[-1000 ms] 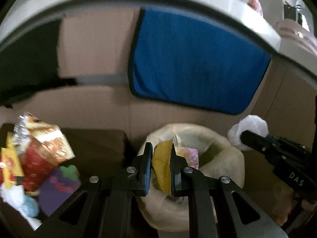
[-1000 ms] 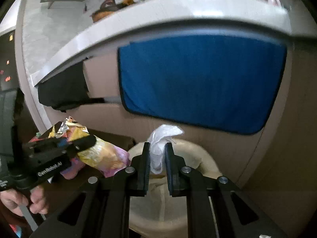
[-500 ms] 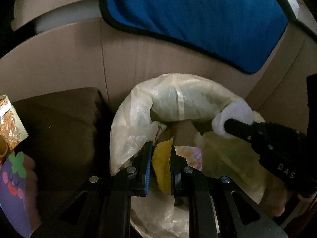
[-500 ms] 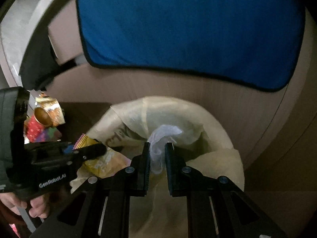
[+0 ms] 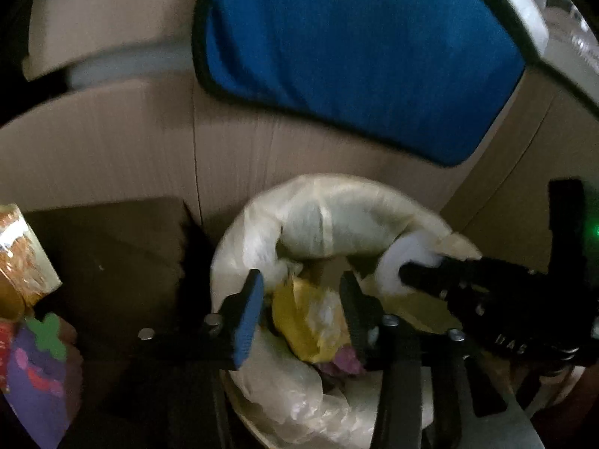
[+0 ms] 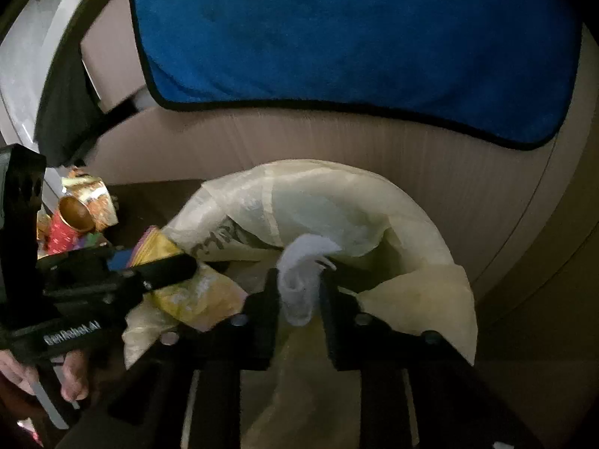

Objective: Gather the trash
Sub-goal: 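Carry both items over the bin and open both grippers to drop them, then return the left gripper to the pile and grasp the white plastic bag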

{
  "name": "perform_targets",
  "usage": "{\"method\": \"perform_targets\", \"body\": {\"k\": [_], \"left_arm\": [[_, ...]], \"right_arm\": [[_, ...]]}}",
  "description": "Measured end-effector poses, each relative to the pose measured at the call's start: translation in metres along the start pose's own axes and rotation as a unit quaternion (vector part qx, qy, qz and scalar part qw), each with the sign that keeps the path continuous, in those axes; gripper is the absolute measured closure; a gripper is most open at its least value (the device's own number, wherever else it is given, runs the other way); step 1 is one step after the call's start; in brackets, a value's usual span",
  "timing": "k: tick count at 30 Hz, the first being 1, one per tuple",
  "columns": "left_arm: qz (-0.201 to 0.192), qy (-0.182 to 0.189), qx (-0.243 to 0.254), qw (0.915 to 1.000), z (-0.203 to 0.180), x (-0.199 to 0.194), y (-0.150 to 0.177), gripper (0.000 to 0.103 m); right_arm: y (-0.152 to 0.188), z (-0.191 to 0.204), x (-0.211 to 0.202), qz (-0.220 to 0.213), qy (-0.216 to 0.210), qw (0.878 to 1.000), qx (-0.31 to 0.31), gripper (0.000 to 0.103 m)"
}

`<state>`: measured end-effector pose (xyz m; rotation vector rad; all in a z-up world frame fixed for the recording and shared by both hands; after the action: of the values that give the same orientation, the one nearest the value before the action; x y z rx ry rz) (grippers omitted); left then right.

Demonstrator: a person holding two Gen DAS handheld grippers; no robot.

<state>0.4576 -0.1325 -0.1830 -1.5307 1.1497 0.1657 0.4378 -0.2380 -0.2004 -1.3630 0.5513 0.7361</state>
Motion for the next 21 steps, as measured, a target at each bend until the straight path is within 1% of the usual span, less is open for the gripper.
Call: {"method": "perform_targets", "body": {"k": [2,5,7,10,14,17,21], "left_arm": [[-0.017,-0.004,-0.008,0.9998,0.004,-0.012,-0.008,0.054],[-0.045,-0.007,-0.035,0.9983,0.016,-0.037,-0.016,0.053],[-0.064,-0.019,-0.048,0.9966,0.026,-0.059,-0.017,0.053],[-0.093,-0.048,-0.057,0.9928,0.044,-0.093,-0.014,0.053],[-0.133,-0.094,-0.061,0.9848,0.073,-0.146,-0.001,0.053],[-0.15,-0.132,-0.063,0.9779,0.102,-0.186,0.015,0.053],[-0.16,-0.172,-0.08,0.9685,0.14,-0.231,0.04,0.053]], "right_arm": [[-0.003,0.002,-0.005,-0.01,-0.001,1.0,0.0,0.069],[-0.011,0.002,-0.018,-0.035,0.009,0.999,0.002,0.067],[-0.017,0.004,-0.028,-0.048,0.012,0.999,-0.001,0.066],[-0.027,0.009,-0.045,-0.067,0.02,0.997,-0.007,0.066],[-0.038,0.019,-0.071,-0.099,0.032,0.995,-0.006,0.066],[-0.041,0.038,-0.086,-0.114,0.019,0.993,-0.012,0.065],[-0.04,0.084,-0.09,-0.119,0.0,0.992,-0.044,0.065]]}}
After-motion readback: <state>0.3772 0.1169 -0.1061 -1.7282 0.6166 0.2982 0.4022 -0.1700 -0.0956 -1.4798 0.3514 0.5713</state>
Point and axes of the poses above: each gripper's, at about its wrist camera, not at the fingertips, and x roughly the way its jaws point, z to its left, y to its underside, the point moved 10 cm from there along x, roughly the way its jaws point, and after that the axes turned 7 degrees about y, right-handed, at the moved point
